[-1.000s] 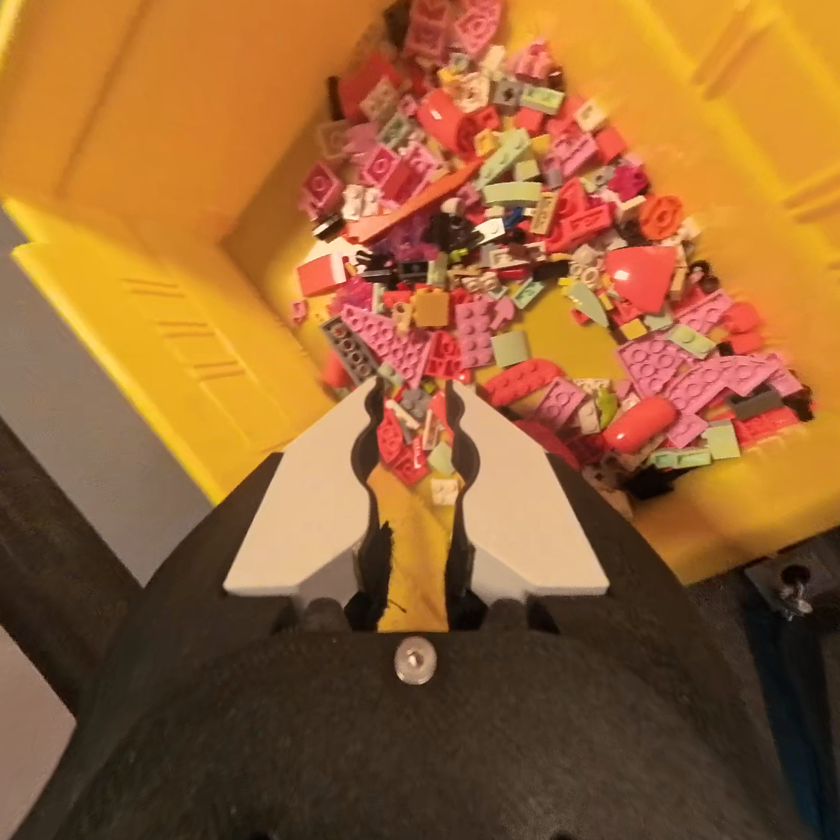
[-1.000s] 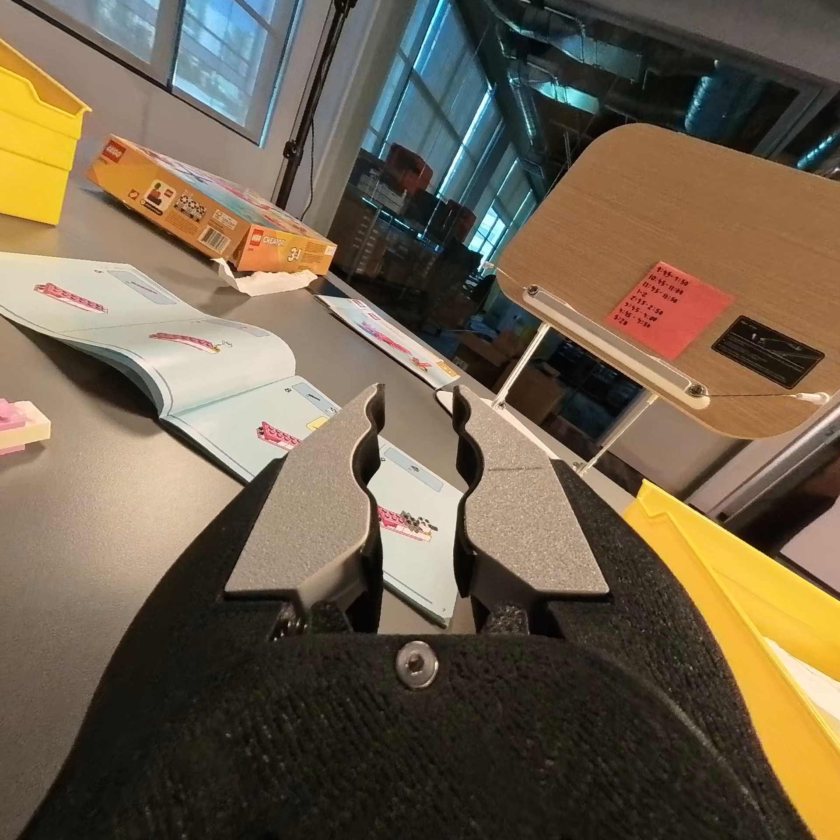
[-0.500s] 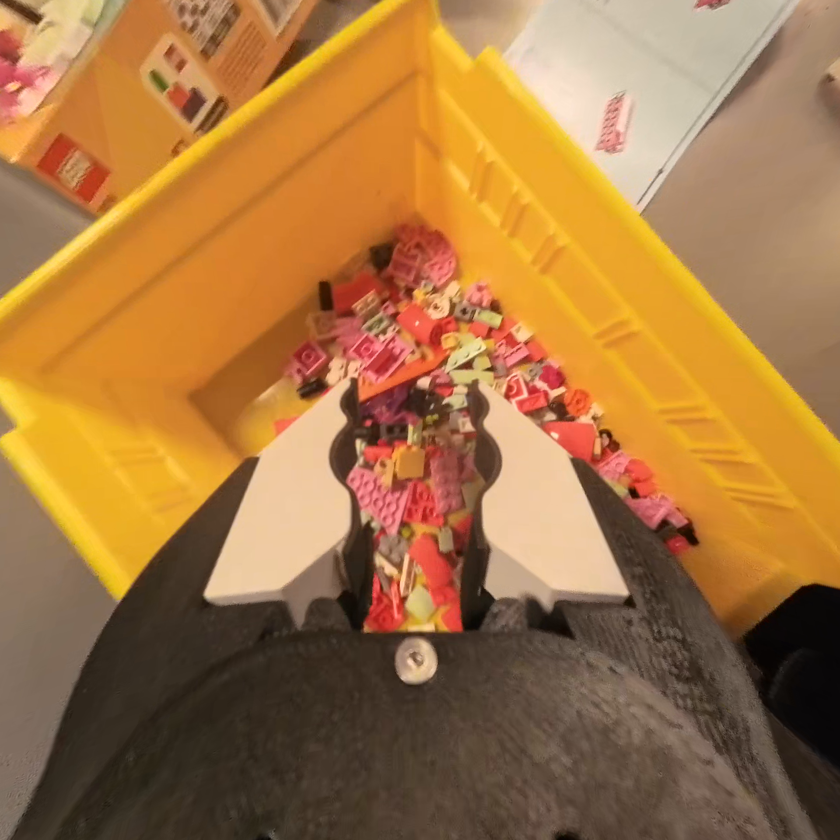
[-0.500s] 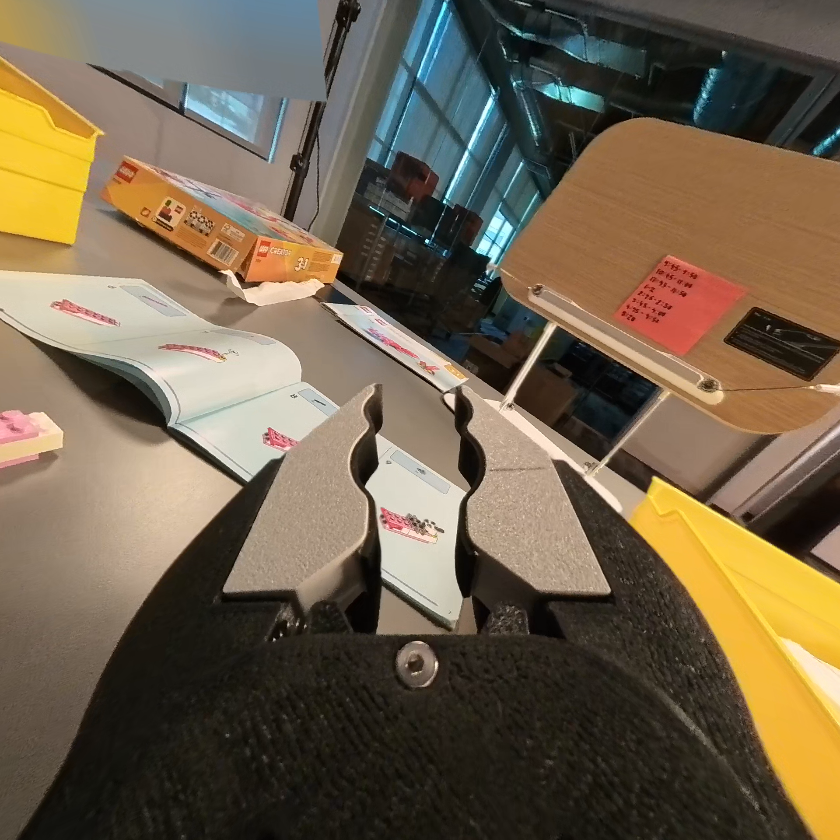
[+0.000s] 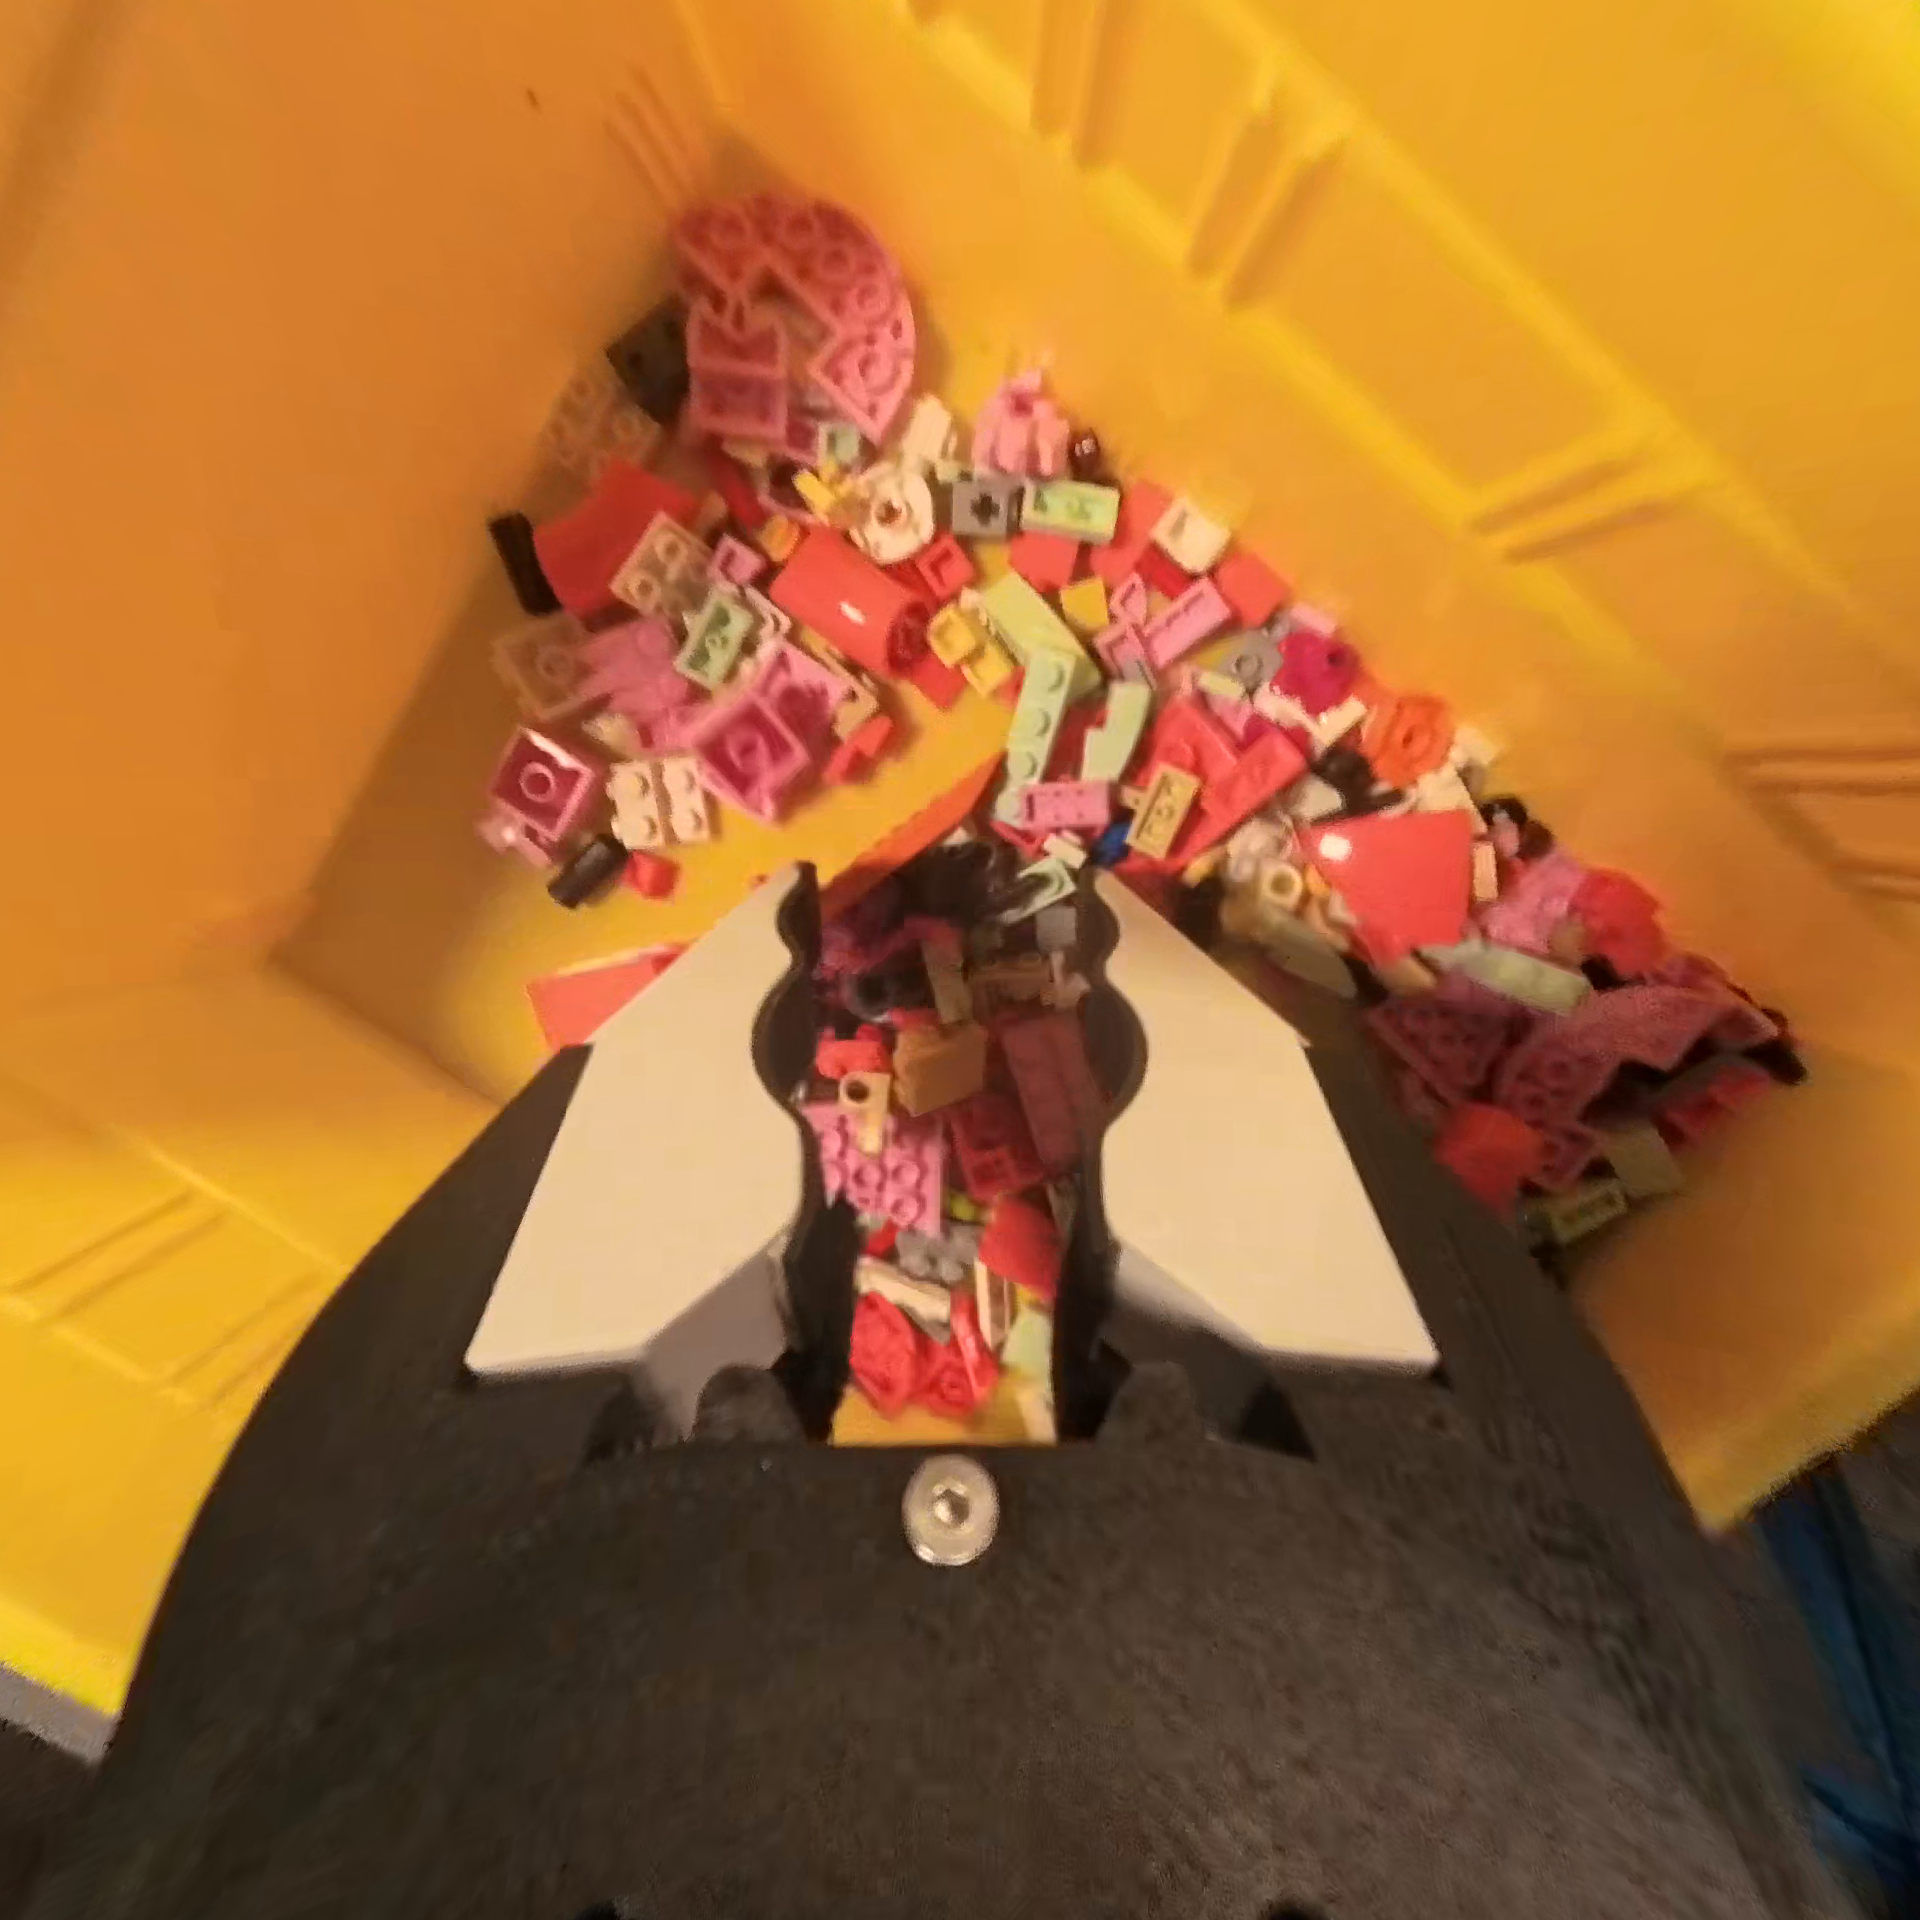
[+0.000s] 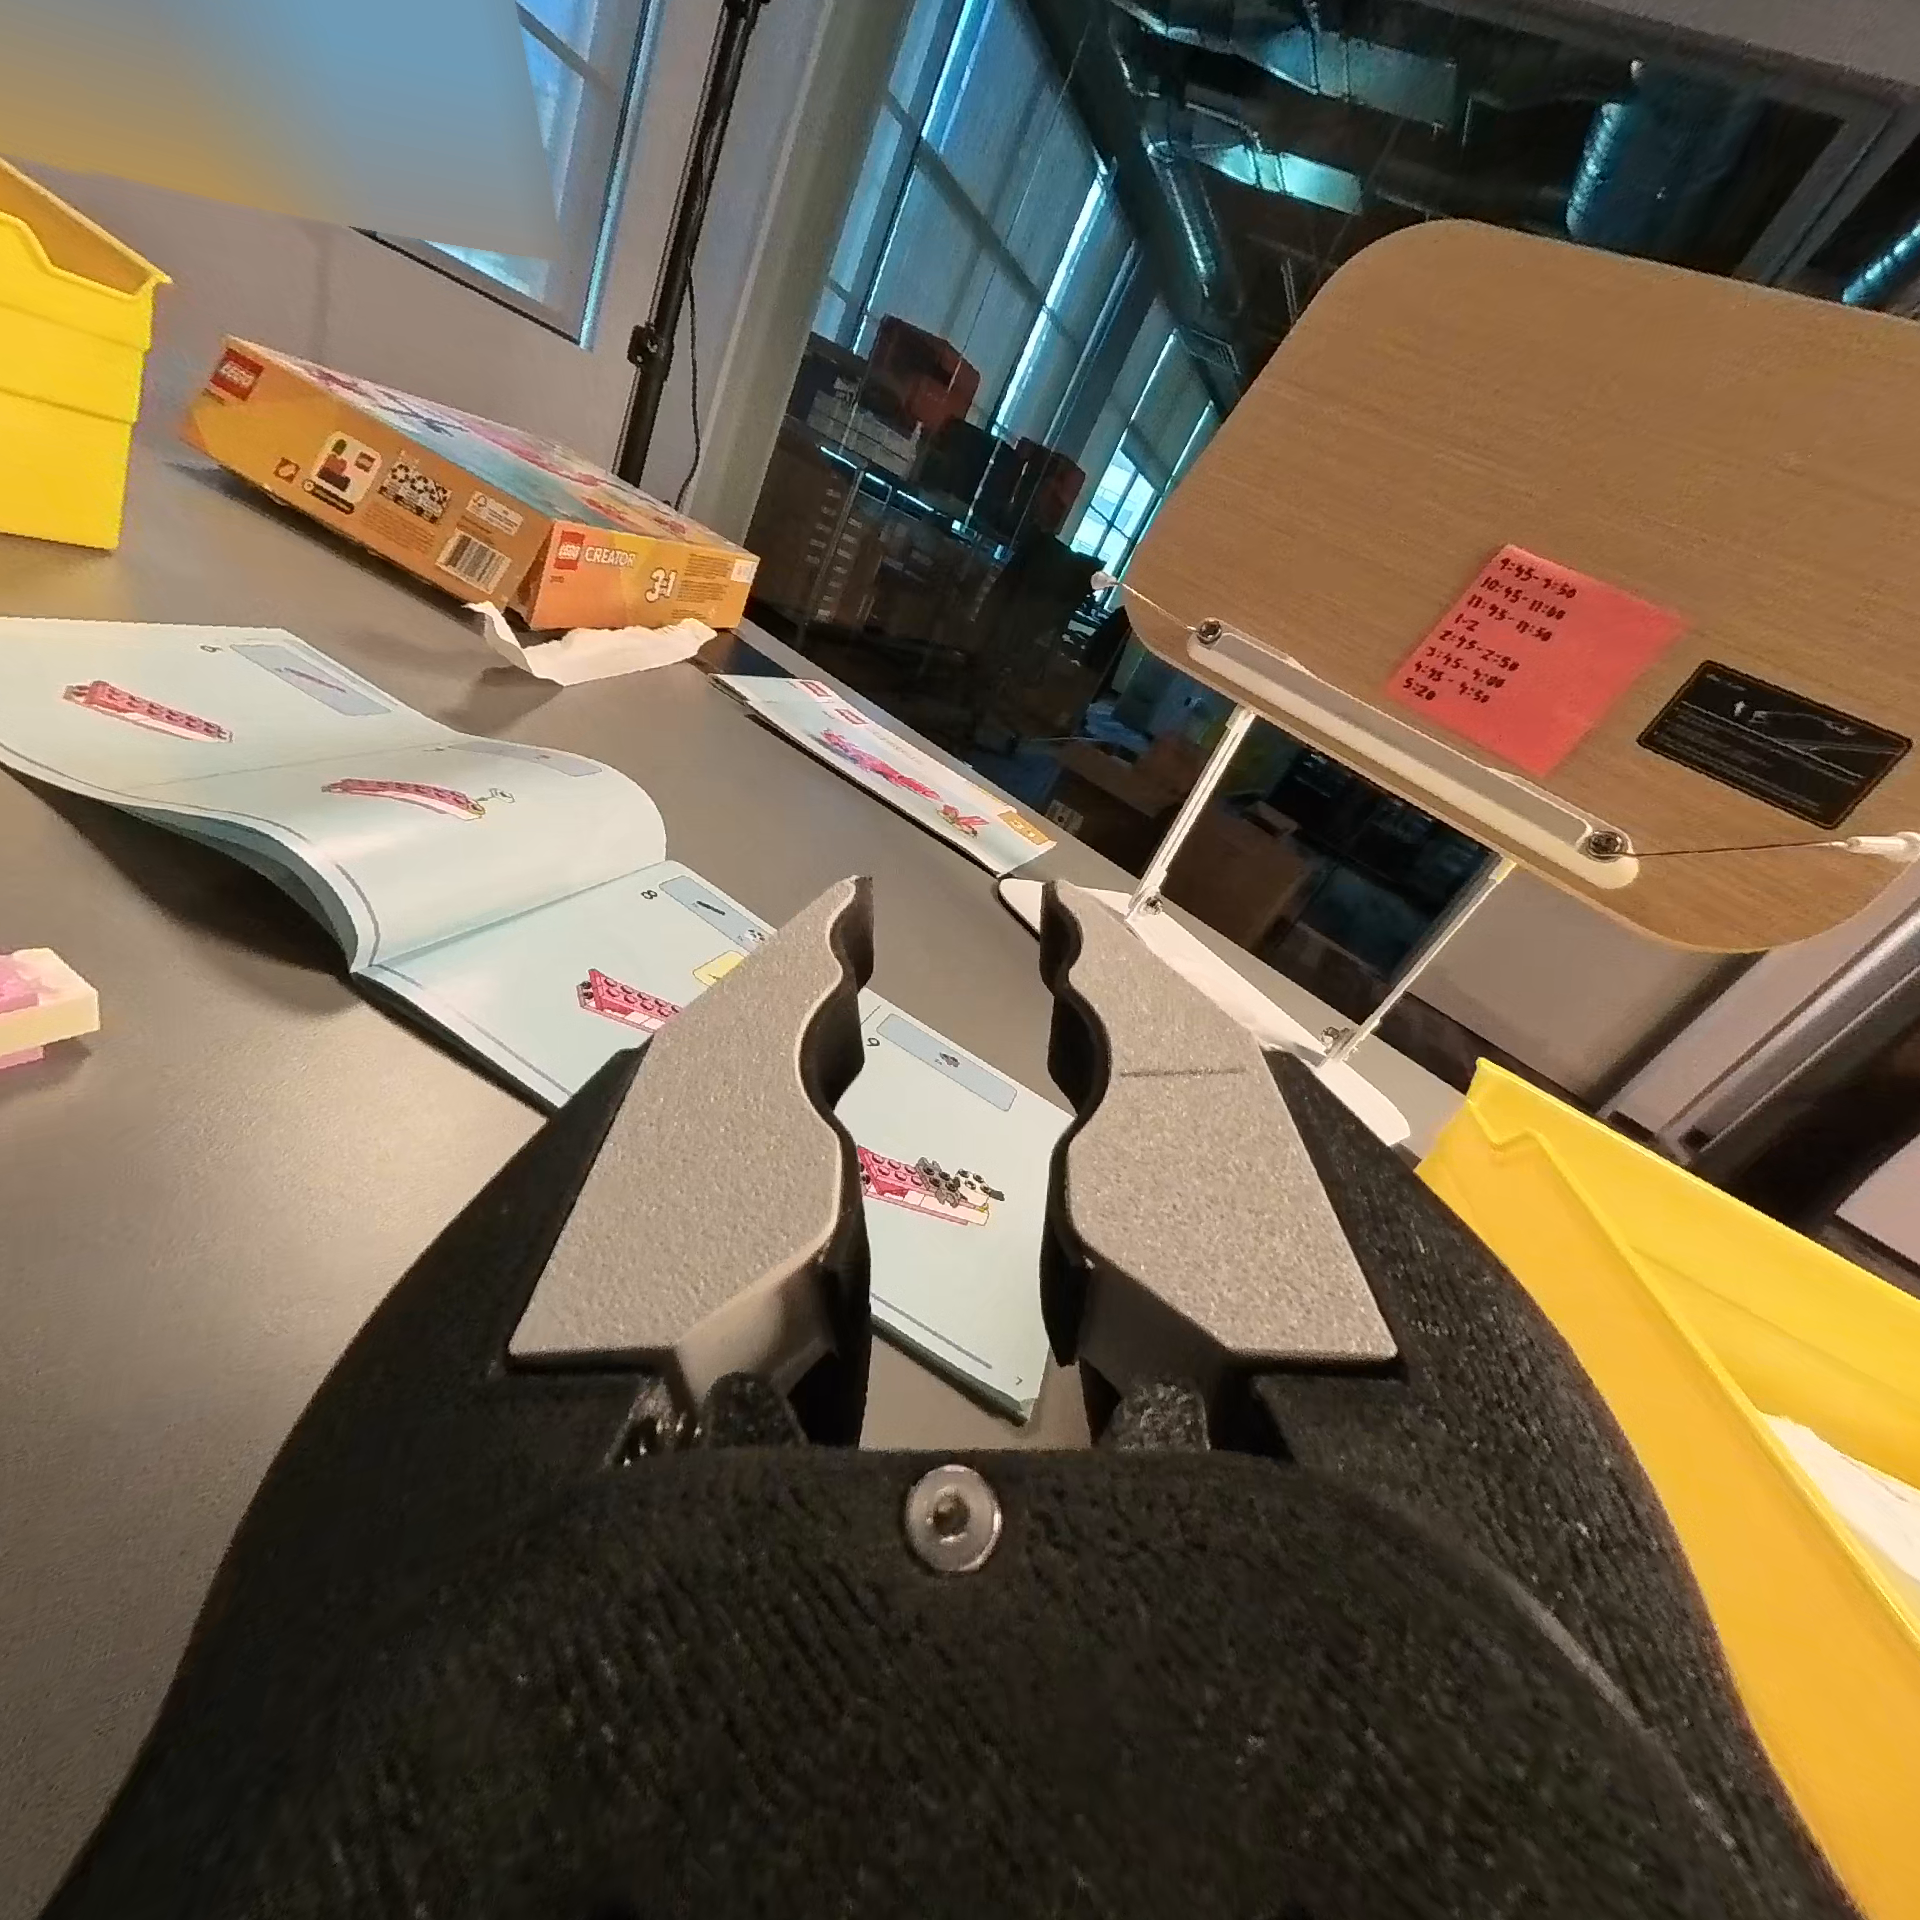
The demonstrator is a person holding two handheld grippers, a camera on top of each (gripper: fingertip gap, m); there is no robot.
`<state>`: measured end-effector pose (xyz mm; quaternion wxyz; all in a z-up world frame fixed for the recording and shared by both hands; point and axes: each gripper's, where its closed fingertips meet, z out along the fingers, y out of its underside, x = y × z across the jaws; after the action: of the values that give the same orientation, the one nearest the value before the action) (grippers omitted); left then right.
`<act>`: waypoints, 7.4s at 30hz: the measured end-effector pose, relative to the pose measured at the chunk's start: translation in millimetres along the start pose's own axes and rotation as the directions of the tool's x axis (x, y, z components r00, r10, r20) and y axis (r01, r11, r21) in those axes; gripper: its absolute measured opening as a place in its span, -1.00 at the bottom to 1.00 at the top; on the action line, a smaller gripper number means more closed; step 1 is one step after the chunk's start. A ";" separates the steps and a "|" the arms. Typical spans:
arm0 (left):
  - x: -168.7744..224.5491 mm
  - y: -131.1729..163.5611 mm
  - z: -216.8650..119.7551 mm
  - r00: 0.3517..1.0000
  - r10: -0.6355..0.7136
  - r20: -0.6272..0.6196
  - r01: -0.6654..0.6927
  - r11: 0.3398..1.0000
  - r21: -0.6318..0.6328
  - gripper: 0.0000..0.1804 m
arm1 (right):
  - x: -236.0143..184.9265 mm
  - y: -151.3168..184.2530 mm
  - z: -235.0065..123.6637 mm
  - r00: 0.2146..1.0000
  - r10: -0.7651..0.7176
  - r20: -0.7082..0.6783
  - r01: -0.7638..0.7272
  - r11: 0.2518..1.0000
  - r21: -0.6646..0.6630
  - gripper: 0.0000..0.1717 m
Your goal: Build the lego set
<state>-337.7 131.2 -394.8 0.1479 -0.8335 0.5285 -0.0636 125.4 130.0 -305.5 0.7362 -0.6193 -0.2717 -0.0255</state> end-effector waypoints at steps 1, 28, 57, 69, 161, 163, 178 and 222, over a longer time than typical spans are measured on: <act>1.9 6.1 -2.5 1.000 -0.008 -0.006 0.008 1.000 -0.028 -0.49 | -0.2 0.2 0.1 1.000 -0.001 0.000 0.001 1.000 -0.001 -0.65; 23.9 -24.0 -15.2 0.990 0.141 0.019 -0.142 0.964 0.226 -0.59 | -2.1 0.9 0.8 1.000 -0.006 0.009 0.006 1.000 -0.010 -0.65; 55.0 -8.2 1.2 0.988 0.145 -0.054 -0.134 0.976 0.173 -0.92 | -1.6 0.5 -0.2 1.000 0.007 0.013 -0.007 1.000 -0.001 -0.67; 69.5 -96.6 -96.4 0.938 0.217 0.272 -0.301 0.898 0.322 -0.92 | -24.1 -16.6 0.3 0.989 0.013 0.145 -0.028 0.994 0.103 -0.69; 217.0 -135.3 48.3 0.998 -0.025 -0.050 0.044 0.905 0.424 -0.64 | -227.6 0.5 -35.1 0.209 0.225 0.952 0.206 0.941 -0.268 -0.93; 217.9 -139.6 49.5 0.998 -0.015 -0.053 0.038 0.887 0.461 -0.69 | -229.0 -2.0 -33.1 0.190 0.228 0.955 0.197 0.944 -0.264 -0.93; 222.2 -144.0 50.2 0.992 0.021 -0.123 0.045 0.858 0.511 -0.81 | -265.9 -42.9 -37.2 0.026 0.058 0.998 0.169 0.984 -0.061 -0.94; 196.9 -139.0 28.8 0.998 -0.043 -0.045 0.061 0.808 0.585 -0.82 | -264.7 -38.7 -69.8 0.171 0.149 0.974 0.167 0.970 -0.178 -0.58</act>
<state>-125.0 14.4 -388.4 0.3879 -0.7604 0.4623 -0.2399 -88.6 -22.6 -391.0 0.3051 -0.5731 -0.6795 0.3417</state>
